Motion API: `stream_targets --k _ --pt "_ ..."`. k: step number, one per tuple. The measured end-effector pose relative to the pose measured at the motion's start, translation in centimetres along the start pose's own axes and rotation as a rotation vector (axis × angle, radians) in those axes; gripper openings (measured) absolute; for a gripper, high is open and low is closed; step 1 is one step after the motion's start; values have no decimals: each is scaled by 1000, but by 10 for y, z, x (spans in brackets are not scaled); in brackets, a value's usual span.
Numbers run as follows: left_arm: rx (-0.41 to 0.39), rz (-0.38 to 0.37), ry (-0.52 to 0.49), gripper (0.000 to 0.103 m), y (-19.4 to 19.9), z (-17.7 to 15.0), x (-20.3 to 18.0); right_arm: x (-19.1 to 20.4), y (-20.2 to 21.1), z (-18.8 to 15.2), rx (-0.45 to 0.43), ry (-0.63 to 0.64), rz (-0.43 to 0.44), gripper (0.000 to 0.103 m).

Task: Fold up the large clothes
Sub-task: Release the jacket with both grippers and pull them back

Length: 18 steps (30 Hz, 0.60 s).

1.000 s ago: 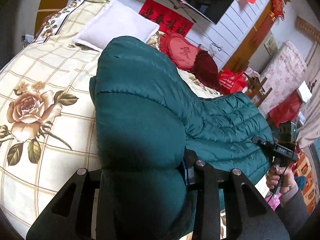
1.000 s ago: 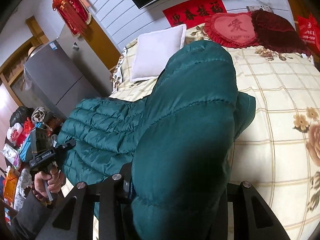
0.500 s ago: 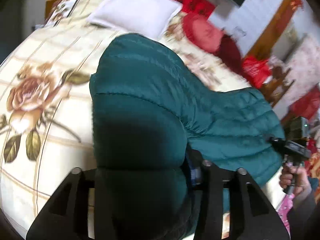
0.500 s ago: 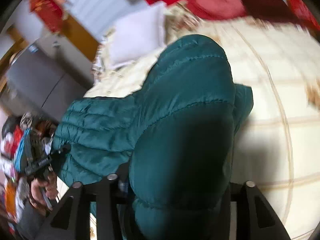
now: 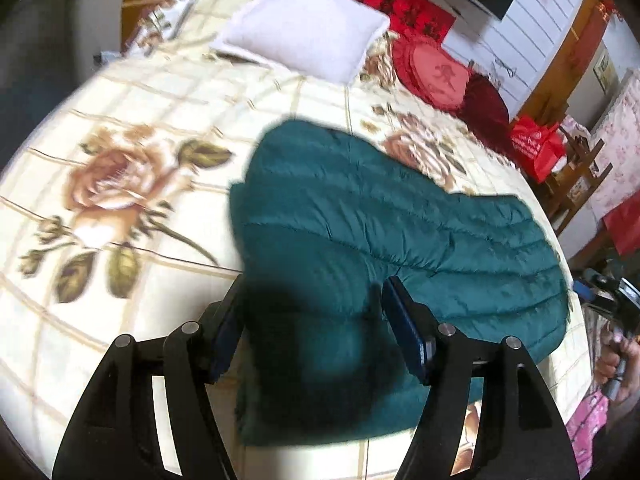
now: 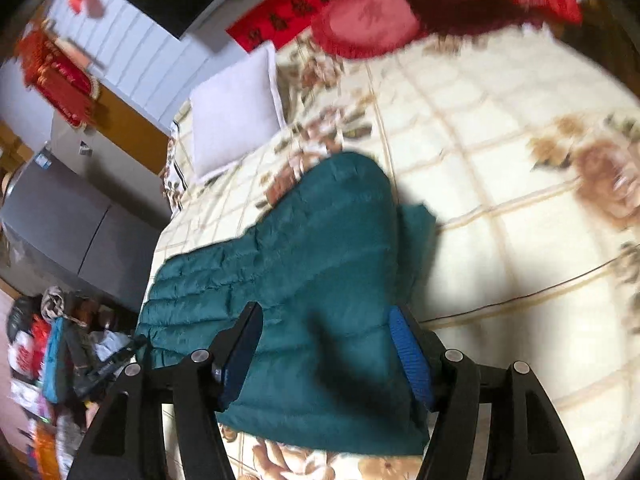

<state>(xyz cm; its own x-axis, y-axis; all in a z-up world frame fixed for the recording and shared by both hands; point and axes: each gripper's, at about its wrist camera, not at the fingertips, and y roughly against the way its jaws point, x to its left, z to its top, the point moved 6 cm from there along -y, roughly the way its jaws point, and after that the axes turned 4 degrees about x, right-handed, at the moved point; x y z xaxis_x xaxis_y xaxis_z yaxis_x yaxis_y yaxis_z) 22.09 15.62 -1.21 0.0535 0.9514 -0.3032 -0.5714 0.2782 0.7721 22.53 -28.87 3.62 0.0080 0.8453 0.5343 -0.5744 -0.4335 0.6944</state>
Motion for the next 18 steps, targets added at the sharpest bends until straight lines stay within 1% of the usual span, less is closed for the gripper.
stream_targets --k 3,5,7,8,9,10,13,16,18 --pt "-57 25 -5 67 35 -1 -1 28 46 -12 -98 76 -19 63" --pt "-84 47 -16 67 55 -6 -3 48 72 -27 -161 157 -56 64" --pt "-119 72 -30 67 77 -15 -8 71 94 -51 -223 253 -109 69" --pt "-132 86 -39 67 84 -19 -10 83 104 -67 -248 300 -128 75" --pt "-148 108 -58 67 93 -25 -15 87 110 -78 -262 324 -135 76" --pt "-163 126 -73 67 101 -32 -18 94 115 -93 -268 352 -151 76" --pt "-180 161 -109 67 115 -52 -30 101 115 -133 -209 396 -224 76" --pt "-178 162 -122 67 120 -79 -40 98 117 -166 -223 426 -329 76" --pt "-177 156 -118 67 119 -97 -46 94 116 -185 -226 419 -342 76"
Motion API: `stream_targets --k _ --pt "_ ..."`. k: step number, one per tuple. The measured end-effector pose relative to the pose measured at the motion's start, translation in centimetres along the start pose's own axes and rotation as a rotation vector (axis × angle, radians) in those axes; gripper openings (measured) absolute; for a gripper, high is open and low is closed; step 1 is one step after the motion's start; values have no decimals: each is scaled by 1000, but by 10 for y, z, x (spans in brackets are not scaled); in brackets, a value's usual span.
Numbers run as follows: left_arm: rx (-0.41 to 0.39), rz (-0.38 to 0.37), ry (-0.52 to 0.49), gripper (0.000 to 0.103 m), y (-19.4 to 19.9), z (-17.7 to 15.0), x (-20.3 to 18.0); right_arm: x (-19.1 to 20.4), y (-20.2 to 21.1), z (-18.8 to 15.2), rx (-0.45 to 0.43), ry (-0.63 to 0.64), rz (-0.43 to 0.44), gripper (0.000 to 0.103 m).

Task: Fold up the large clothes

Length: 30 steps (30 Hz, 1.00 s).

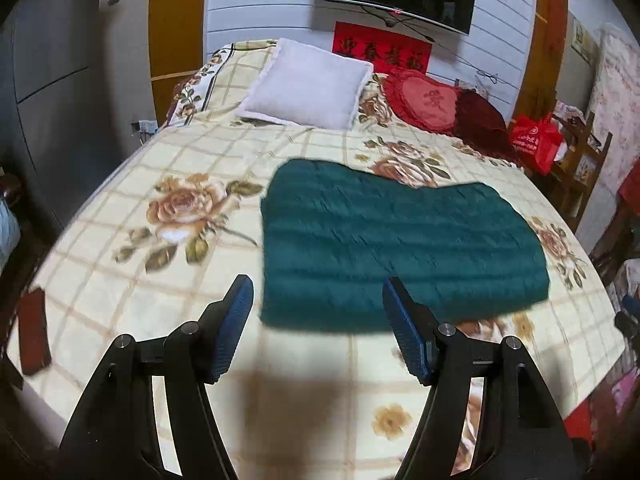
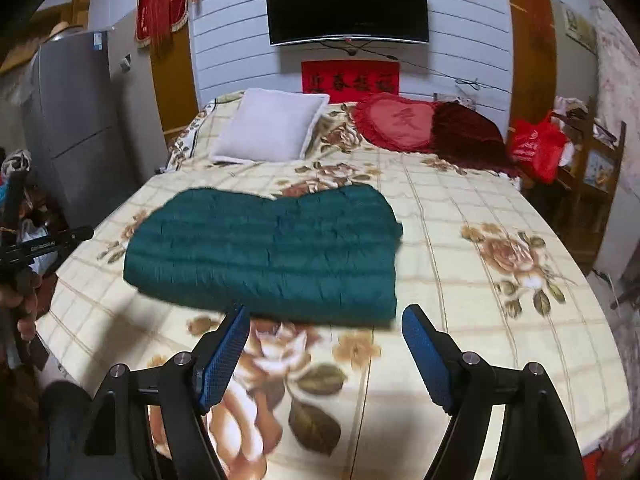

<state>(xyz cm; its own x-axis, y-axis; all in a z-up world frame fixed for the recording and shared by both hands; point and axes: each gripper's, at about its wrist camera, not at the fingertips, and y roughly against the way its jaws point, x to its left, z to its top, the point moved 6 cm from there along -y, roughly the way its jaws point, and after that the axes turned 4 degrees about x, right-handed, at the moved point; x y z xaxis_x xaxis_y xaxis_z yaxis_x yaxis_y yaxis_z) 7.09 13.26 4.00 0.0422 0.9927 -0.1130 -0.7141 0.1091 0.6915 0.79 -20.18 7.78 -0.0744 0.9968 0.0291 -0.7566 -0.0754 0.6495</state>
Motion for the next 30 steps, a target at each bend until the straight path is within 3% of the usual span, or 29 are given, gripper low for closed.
stream_targets --k 4,7,11,13,18,22,26,30 --pt "32 -21 -6 68 7 -54 -21 4 -1 -37 25 -30 -15 76" --pt "69 39 -58 71 8 -91 -40 6 -1 -58 46 -52 -30 76" --pt "143 46 -151 71 2 -128 -74 19 0 -76 58 -79 -39 76" --pt "138 46 -169 71 2 -133 -86 29 0 -81 62 -85 -25 76" --pt "79 165 -269 71 10 -136 -105 47 11 -89 21 -48 -52 76" --pt "112 121 -201 71 18 -133 -107 53 17 -90 15 -44 -34 76" --pt "119 150 -168 71 22 -128 -104 55 18 -89 15 -28 -43 76" --pt "134 127 -139 71 27 -130 -106 57 21 -86 7 -21 -43 76"
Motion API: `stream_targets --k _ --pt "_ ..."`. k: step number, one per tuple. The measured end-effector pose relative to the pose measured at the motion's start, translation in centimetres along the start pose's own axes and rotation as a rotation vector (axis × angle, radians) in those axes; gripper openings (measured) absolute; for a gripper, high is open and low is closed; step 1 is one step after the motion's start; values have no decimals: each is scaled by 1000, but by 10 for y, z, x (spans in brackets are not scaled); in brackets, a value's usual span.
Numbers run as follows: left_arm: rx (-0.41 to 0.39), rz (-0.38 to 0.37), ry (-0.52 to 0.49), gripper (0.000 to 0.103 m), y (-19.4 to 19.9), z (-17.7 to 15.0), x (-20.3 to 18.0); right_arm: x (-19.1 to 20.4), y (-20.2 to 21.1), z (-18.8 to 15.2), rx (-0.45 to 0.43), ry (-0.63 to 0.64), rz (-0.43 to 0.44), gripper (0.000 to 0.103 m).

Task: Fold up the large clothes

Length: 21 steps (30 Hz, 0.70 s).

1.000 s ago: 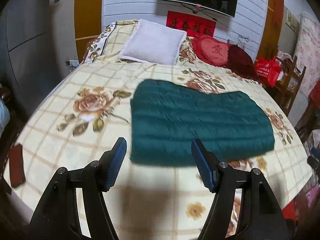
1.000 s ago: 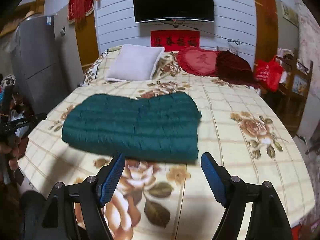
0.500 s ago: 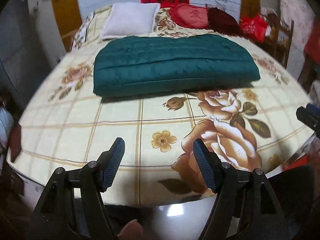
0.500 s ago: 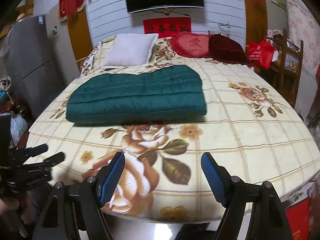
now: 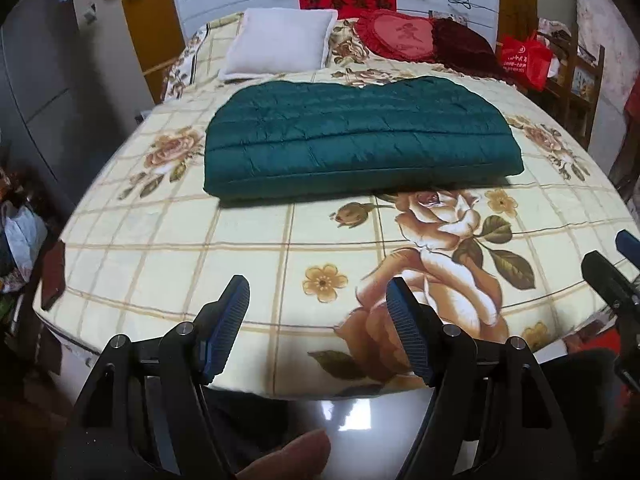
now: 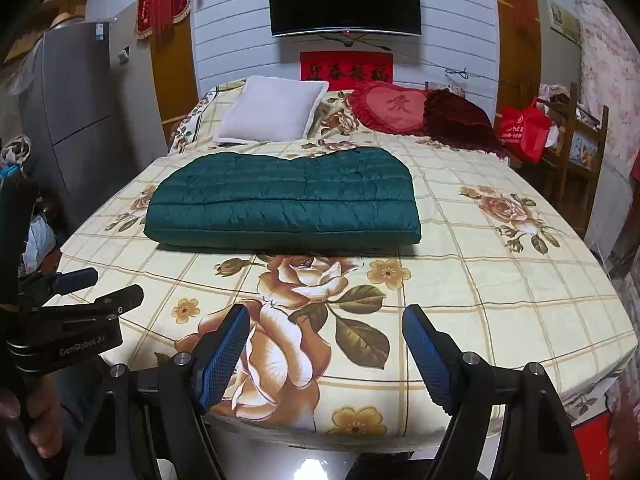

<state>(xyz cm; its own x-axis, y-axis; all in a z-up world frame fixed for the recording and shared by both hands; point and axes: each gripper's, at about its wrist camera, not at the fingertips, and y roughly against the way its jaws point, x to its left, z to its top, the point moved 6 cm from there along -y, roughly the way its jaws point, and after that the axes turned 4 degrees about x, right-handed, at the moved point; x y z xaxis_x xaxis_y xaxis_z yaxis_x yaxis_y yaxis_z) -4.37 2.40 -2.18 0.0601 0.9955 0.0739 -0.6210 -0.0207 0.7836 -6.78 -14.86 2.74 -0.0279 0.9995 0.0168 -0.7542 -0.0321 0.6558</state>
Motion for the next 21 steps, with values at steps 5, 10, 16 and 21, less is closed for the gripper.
stream_targets --k 5,10,16,21 --pt "2 -20 -10 71 2 0 -4 5 1 2 -4 10 9 76" --pt "5 -34 -6 71 2 0 -5 7 1 1 -10 15 9 76" --pt "10 -37 -17 71 0 -1 -8 8 0 1 -4 17 13 76" --pt "8 -51 -17 71 -1 -3 -11 9 0 1 -7 19 17 76"
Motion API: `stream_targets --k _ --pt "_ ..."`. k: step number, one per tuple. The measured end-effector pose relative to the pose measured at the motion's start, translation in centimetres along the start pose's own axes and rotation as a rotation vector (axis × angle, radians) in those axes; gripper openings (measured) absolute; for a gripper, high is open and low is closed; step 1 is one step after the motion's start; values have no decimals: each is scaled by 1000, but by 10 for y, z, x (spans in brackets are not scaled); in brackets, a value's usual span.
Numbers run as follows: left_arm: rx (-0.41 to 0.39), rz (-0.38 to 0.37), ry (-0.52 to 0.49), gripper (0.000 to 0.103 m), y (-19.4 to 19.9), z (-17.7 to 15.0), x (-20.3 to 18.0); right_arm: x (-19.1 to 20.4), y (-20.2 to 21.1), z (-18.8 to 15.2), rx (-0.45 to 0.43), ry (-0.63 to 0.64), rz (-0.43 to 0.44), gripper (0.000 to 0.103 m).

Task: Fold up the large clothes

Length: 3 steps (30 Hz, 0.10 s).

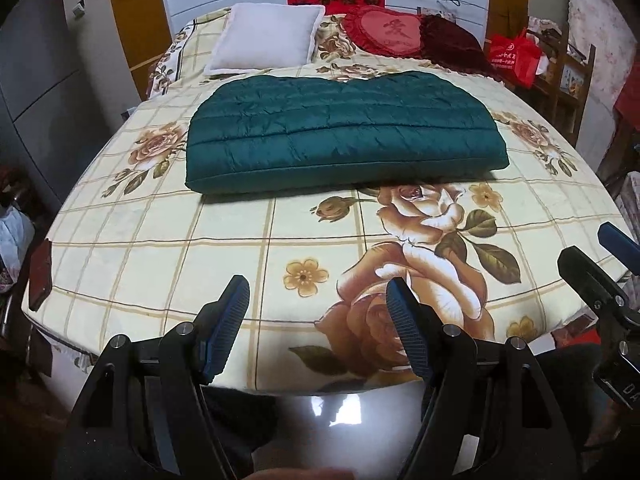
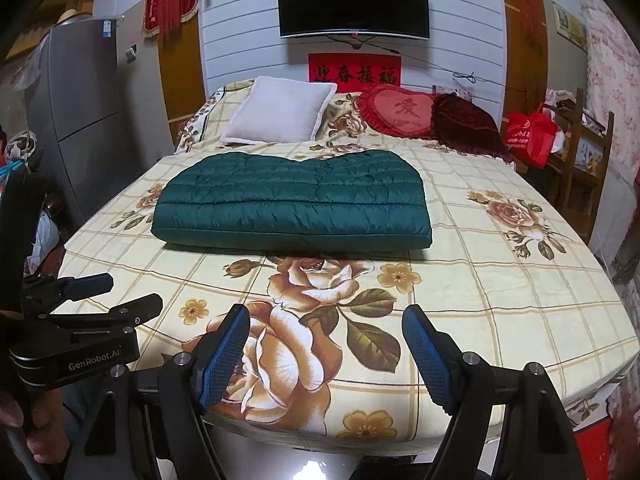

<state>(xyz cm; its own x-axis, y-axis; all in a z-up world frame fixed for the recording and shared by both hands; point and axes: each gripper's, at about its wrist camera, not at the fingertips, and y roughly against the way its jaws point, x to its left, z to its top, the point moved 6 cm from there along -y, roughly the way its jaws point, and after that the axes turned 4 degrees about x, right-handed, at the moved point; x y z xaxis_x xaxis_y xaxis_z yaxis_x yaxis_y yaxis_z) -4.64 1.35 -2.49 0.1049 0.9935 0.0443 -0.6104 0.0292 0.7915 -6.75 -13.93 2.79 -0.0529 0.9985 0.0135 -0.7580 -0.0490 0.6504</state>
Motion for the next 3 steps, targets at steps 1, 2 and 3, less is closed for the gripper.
stream_targets --k 1,2,3 --pt "-3 -3 -1 71 1 0 -1 0 0 0 0 0 1 76" --pt "-4 -6 -2 71 1 -1 -1 1 0 0 0 1 0 76" --pt "-5 -9 -4 71 1 0 -1 1 -1 0 1 1 1 76"
